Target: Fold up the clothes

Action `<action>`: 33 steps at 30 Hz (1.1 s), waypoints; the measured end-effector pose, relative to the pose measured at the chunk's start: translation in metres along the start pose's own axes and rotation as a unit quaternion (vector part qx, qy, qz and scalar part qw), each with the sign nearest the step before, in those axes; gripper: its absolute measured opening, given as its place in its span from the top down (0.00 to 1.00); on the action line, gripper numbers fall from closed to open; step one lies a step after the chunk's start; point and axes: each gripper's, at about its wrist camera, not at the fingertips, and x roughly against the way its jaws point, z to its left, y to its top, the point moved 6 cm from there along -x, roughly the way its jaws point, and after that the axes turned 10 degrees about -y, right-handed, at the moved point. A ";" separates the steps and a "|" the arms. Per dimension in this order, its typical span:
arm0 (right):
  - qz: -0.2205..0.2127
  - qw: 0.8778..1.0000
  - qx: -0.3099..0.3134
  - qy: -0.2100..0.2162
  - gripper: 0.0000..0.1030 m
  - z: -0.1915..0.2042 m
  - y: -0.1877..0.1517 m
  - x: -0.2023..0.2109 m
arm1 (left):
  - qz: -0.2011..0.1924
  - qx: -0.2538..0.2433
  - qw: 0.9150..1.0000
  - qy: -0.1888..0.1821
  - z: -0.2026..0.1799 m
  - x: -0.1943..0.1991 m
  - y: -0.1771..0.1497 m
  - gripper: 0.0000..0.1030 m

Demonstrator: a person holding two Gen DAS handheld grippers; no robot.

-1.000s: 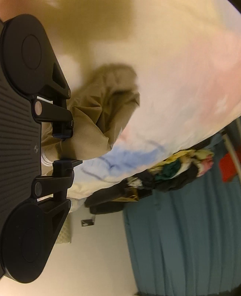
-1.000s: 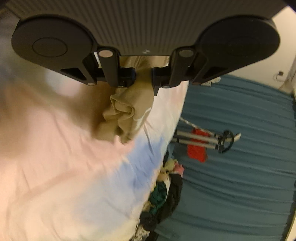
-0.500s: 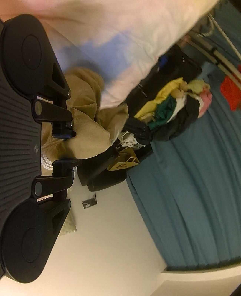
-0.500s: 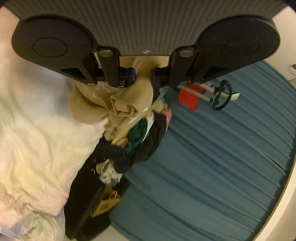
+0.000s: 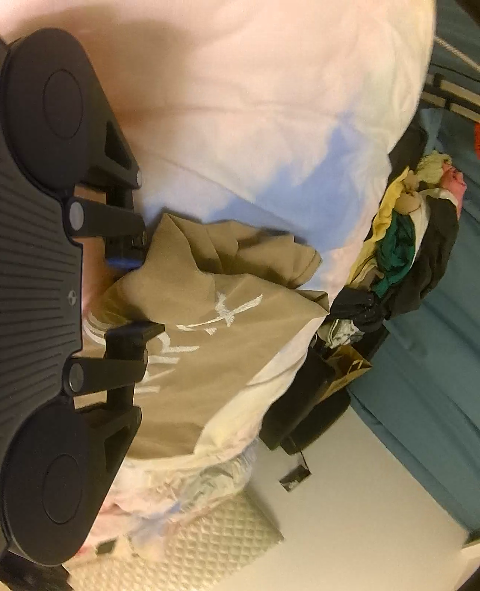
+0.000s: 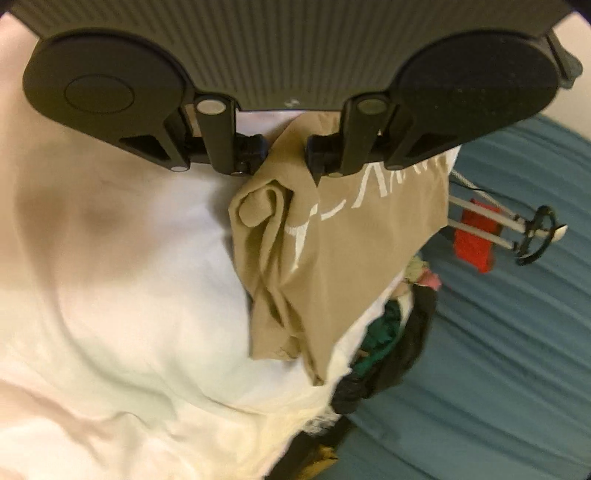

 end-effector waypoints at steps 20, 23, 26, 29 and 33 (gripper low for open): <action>-0.137 0.960 0.245 -0.019 0.13 0.101 -0.045 0.234 | -0.089 -0.187 0.978 0.017 -0.181 0.237 -0.023 0.00; -0.177 0.948 0.264 -0.009 0.13 0.103 -0.064 0.265 | -0.121 -0.212 0.970 0.018 -0.192 0.279 -0.046 0.00; -0.204 0.934 0.293 0.005 0.13 0.100 -0.090 0.282 | -0.143 -0.238 0.961 0.020 -0.197 0.315 -0.074 0.00; -0.233 0.921 0.312 0.003 0.13 0.087 -0.118 0.285 | -0.157 -0.232 0.960 0.026 -0.181 0.333 -0.104 0.00; -0.247 0.915 0.318 0.000 0.13 0.066 -0.144 0.268 | -0.159 -0.247 0.954 0.054 -0.162 0.341 -0.126 0.00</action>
